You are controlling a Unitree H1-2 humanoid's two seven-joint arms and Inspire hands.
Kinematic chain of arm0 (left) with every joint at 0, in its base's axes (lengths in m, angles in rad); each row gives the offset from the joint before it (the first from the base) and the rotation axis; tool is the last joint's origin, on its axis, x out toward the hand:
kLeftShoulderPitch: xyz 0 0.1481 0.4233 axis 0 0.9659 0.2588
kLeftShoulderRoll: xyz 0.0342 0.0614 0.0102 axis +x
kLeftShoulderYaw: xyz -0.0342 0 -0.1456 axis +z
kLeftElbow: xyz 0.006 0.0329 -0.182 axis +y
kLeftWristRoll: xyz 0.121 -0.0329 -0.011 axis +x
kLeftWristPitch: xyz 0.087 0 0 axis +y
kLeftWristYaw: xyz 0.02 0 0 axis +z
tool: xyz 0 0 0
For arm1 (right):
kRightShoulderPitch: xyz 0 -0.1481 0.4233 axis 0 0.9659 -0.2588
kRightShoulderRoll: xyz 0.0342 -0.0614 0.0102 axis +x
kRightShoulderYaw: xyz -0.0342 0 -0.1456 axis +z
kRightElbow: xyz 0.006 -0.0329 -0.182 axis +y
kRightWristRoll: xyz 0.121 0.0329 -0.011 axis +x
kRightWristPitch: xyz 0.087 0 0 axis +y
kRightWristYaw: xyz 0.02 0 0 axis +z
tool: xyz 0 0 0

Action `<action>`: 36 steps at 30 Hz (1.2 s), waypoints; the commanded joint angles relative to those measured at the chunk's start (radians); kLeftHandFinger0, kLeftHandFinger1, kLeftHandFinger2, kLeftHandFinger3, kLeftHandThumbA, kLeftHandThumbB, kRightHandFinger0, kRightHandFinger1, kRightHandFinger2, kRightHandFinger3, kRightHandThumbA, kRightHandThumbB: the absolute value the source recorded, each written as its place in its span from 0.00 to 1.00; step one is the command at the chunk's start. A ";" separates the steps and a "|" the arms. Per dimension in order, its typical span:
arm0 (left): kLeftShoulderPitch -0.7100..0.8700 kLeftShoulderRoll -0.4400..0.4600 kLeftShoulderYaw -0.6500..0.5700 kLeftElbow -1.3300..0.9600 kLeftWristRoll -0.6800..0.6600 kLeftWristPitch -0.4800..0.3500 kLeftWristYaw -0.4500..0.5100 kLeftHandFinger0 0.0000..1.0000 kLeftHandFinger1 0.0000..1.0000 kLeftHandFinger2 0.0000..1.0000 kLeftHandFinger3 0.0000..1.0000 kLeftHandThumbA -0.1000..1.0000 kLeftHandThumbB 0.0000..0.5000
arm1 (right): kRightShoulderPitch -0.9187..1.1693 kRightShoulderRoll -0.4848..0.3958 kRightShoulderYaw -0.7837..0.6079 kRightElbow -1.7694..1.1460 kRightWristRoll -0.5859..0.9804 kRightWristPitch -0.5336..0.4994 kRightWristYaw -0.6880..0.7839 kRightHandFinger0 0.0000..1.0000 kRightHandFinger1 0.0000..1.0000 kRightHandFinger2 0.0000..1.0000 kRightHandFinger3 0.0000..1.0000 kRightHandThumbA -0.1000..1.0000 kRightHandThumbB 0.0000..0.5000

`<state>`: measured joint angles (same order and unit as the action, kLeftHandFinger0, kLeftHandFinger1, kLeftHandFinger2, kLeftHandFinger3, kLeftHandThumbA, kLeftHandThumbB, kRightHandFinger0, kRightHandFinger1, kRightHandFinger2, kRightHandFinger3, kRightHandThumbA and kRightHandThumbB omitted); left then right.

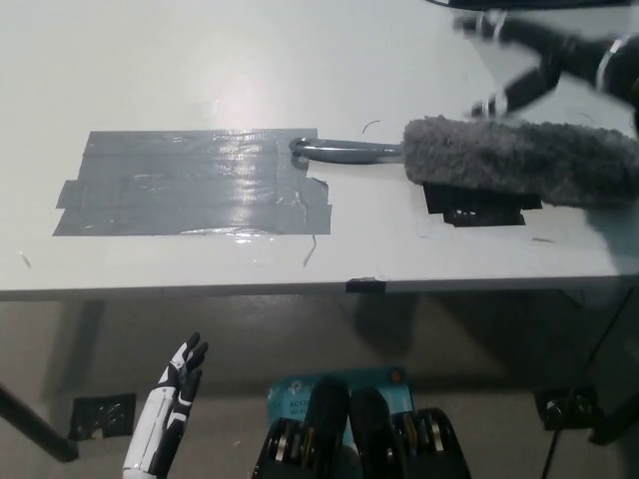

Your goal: A person hands a grey duster to the robot and the robot grabs it with its right hand and places it on the black marked spot infron tof it on the desk

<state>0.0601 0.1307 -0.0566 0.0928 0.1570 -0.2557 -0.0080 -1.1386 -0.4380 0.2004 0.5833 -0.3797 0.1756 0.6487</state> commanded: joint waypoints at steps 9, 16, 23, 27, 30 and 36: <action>-0.069 0.012 -0.005 -0.013 0.018 -0.001 -0.009 1.00 1.00 1.00 1.00 1.00 0.47 | -0.028 -0.068 -0.345 -0.571 0.253 0.142 -0.078 1.00 1.00 1.00 1.00 0.88 1.00; -0.144 -0.006 -0.014 0.012 0.020 0.004 -0.008 1.00 1.00 1.00 1.00 1.00 0.45 | 0.290 -0.022 -0.476 -1.231 0.400 0.270 -0.100 1.00 1.00 1.00 1.00 0.93 0.88; -0.140 -0.016 -0.016 0.020 0.020 0.000 -0.004 1.00 1.00 1.00 1.00 1.00 0.41 | 0.696 0.157 -0.472 -1.453 0.453 0.163 -0.214 1.00 1.00 1.00 1.00 0.97 0.64; -0.131 -0.019 -0.015 0.027 0.018 -0.006 -0.002 1.00 1.00 1.00 1.00 1.00 0.46 | 0.894 0.258 -0.416 -1.397 0.408 0.050 -0.229 1.00 1.00 1.00 1.00 1.00 0.63; -0.111 -0.020 -0.016 0.022 0.015 -0.009 -0.005 1.00 1.00 1.00 1.00 1.00 0.43 | 1.004 0.316 -0.372 -1.308 0.340 -0.045 -0.237 1.00 1.00 1.00 1.00 1.00 0.58; -0.061 -0.017 -0.019 0.009 0.012 -0.019 -0.006 1.00 1.00 1.00 1.00 1.00 0.44 | 1.107 0.438 -0.324 -1.010 0.285 -0.192 -0.291 1.00 1.00 1.00 1.00 1.00 0.62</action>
<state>-0.0255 0.1136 -0.0614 0.1383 0.1601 -0.2522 -0.0072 -0.0845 -0.0809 -0.1335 -0.5355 -0.1332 0.1974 0.5123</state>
